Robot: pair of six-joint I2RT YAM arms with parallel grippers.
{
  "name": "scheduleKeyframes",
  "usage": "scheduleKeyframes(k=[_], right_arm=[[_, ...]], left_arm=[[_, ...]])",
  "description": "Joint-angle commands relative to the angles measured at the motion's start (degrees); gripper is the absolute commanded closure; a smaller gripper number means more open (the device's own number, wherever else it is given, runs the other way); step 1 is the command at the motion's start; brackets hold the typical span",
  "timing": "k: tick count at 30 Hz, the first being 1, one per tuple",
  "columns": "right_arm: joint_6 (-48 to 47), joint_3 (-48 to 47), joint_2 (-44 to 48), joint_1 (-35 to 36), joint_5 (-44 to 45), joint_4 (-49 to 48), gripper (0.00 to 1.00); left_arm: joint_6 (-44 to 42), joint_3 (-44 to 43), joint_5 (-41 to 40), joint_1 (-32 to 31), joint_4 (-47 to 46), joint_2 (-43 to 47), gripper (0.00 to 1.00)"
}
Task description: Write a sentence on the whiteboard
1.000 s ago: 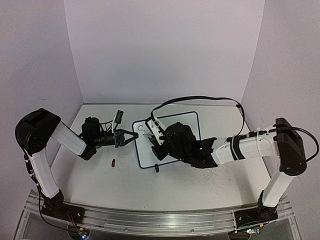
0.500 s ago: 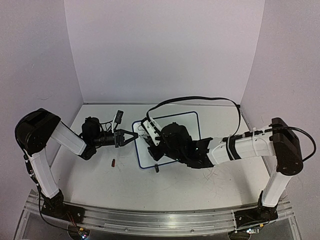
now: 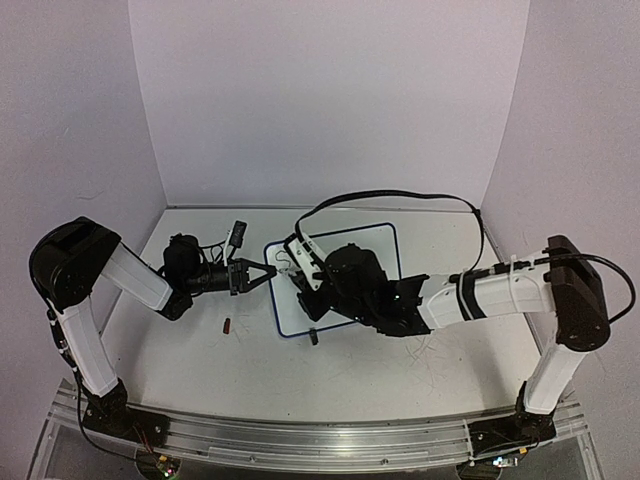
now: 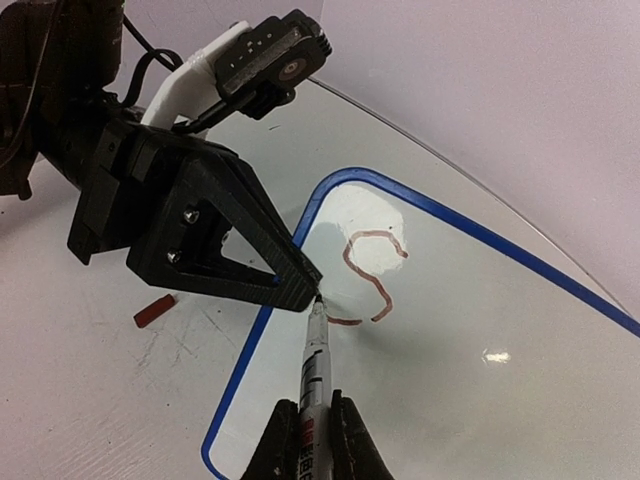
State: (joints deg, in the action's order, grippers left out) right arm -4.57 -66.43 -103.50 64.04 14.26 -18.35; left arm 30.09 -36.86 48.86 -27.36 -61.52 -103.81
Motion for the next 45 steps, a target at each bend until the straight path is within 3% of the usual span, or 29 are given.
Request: scheduleKeyframes(k=[1, 6, 45], right_arm=[[0.82, 3.39, 10.86, -0.47, 0.88, -1.59, 1.0], [0.58, 5.25, 11.71, -3.57, -0.11, -1.78, 1.0], [-2.23, -0.37, 3.31, -3.64, 1.08, -3.78, 1.0]], left_arm=[[-0.91, 0.8, 0.11, -0.6, 0.84, 2.27, 1.0], [-1.21, 0.5, 0.19, -0.6, 1.0, 1.85, 1.0], [-1.43, -0.16, 0.41, -0.62, 2.06, 2.08, 1.0]])
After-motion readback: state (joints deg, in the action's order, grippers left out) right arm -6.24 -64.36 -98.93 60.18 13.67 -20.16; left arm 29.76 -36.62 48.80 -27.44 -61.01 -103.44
